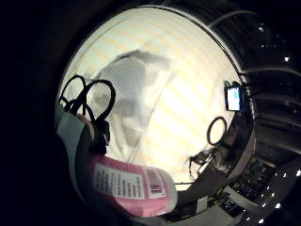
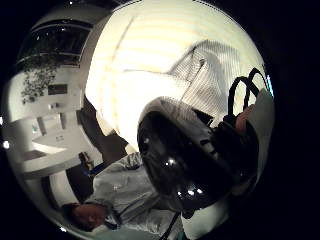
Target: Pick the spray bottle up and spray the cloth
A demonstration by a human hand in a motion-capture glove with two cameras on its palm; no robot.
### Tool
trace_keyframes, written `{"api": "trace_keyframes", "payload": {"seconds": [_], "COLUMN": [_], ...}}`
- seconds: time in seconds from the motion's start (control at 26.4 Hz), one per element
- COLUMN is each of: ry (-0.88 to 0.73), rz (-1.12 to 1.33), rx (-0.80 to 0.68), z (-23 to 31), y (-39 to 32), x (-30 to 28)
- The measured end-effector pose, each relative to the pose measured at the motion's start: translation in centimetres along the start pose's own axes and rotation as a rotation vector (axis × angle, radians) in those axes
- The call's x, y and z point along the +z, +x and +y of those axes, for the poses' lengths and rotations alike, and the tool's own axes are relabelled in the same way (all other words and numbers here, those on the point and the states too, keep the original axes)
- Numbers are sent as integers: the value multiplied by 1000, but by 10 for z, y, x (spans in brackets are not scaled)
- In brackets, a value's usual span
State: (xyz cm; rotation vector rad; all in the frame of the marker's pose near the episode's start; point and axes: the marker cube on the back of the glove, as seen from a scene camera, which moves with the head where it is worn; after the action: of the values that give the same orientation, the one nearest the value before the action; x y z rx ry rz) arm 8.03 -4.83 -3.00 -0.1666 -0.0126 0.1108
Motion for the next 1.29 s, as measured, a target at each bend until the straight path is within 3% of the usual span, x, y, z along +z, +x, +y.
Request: {"api": "trace_keyframes", "payload": {"seconds": [0.34, 0.53, 0.68, 0.99, 1.1, 1.29], "ry": [-69, -40, 106, 625, 701, 688], "rz": [10, -131, -382, -1124, -1289, -1344], "rx": [-14, -126, -231, -350, -327, -283], "z": [-10, -15, -17, -35, -54, -92], "y": [-12, -36, -83, -184, -224, -276], "x": [32, 28, 10, -14, 6, 55]}}
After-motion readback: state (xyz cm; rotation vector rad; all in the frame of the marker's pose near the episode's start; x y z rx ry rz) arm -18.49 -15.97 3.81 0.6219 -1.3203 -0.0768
